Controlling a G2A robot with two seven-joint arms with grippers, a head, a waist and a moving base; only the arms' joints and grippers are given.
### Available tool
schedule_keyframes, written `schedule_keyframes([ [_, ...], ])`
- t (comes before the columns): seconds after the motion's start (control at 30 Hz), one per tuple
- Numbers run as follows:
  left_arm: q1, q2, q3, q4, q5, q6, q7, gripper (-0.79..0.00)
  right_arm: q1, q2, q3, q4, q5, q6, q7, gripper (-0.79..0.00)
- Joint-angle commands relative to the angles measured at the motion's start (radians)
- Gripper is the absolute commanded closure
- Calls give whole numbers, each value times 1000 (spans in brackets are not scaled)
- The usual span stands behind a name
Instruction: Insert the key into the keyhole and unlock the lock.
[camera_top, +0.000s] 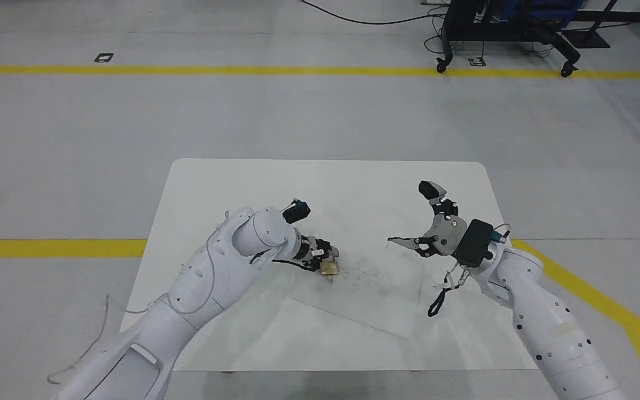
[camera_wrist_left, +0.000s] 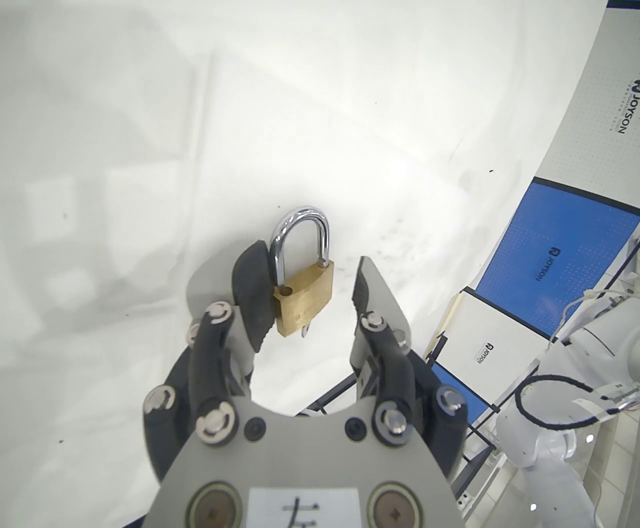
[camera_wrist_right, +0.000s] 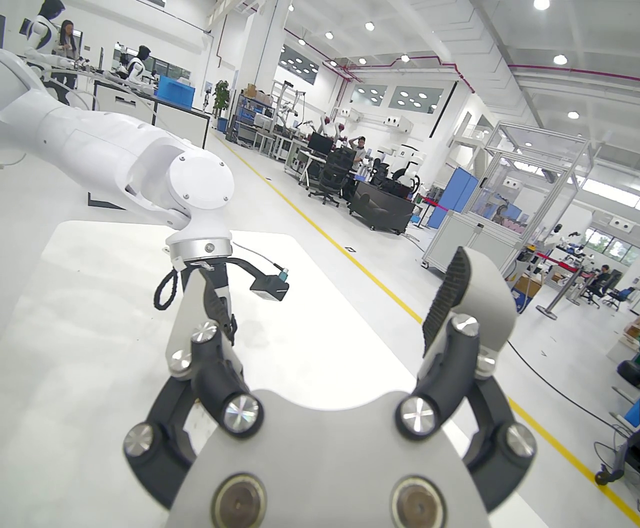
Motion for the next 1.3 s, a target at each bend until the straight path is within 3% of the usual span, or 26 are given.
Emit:
schedule_keyframes([
  [0.0, 6, 7, -26, -23, -11, 7, -4, -785, 0, 0, 0, 0, 0, 0, 0, -785],
  [0.27, 128, 64, -213, -289, -98, -21, -26, -785, 0, 0, 0, 0, 0, 0, 0, -785],
  [0.47, 234, 107, -382, -460, -56, -46, 51, -785, 0, 0, 0, 0, 0, 0, 0, -785],
  [0.67, 307, 130, -491, -575, -62, -19, 76, -785, 0, 0, 0, 0, 0, 0, 0, -785],
  [0.73, 327, 129, -517, -588, -131, -24, 87, -785, 0, 0, 0, 0, 0, 0, 0, -785],
  [1.17, 330, 129, -504, -612, -98, -59, 123, -785, 0, 0, 0, 0, 0, 0, 0, -785],
  [1.27, 324, 137, -491, -669, 119, -76, 250, -785, 0, 0, 0, 0, 0, 0, 0, -785],
])
